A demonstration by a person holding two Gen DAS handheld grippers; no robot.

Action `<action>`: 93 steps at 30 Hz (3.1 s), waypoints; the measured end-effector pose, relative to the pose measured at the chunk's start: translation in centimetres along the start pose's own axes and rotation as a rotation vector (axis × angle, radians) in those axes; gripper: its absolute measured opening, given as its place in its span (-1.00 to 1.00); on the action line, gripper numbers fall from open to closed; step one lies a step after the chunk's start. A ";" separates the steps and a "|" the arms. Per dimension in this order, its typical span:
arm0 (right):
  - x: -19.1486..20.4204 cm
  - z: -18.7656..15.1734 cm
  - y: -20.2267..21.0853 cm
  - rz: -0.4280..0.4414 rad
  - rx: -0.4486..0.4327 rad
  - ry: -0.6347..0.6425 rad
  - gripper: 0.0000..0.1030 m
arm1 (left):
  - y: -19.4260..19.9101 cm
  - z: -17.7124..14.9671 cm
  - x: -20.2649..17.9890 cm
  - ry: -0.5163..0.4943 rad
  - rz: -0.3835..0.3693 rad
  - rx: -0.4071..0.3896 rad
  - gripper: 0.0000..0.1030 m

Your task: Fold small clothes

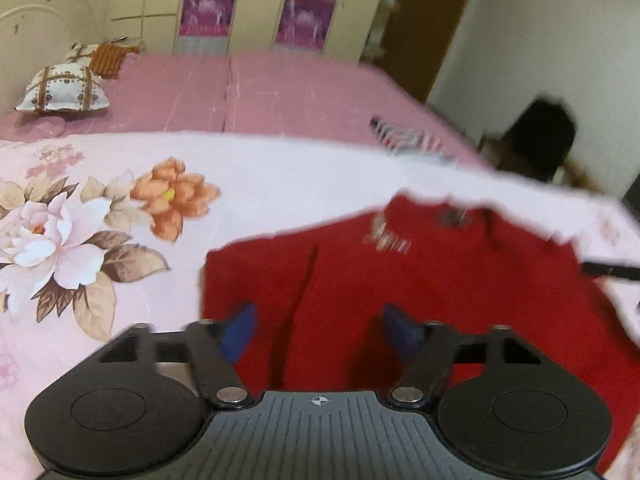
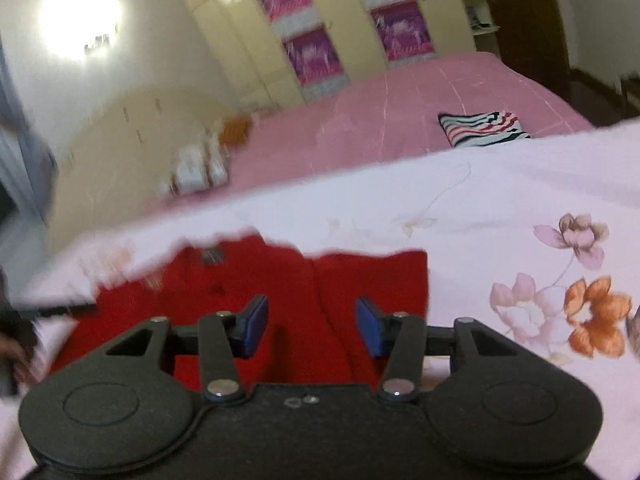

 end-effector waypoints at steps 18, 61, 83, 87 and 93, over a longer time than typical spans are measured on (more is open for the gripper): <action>4.9 1.8 2.8 -0.102 -0.261 0.300 -0.89 | 5.4 1.7 -3.3 -0.191 0.062 -0.335 -0.93; 7.1 0.9 -3.5 -0.204 -0.153 0.398 -0.30 | 0.3 -1.0 -5.4 -0.139 0.101 -0.231 0.84; 7.3 -2.1 -1.3 -0.185 -0.063 0.435 -0.29 | 0.6 -4.1 -7.4 -0.139 0.096 -0.138 0.84; 9.8 -2.7 1.3 -0.143 -0.125 0.417 -0.26 | 2.5 -5.2 -10.7 -0.155 0.027 -0.164 0.84; 15.8 -7.9 1.1 -0.067 -0.074 0.553 -0.27 | 1.7 -7.9 -13.6 -0.194 0.030 -0.130 0.84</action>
Point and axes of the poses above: each gripper's, at about its wrist camera, not at the fingertips, and y roughly against the way its jaws point, x to its left, z to its top, the point moved 3 cm from there along -y, roughly the way its jaws point, and after that the axes turned 10 degrees about -z, right-handed, at the moved point
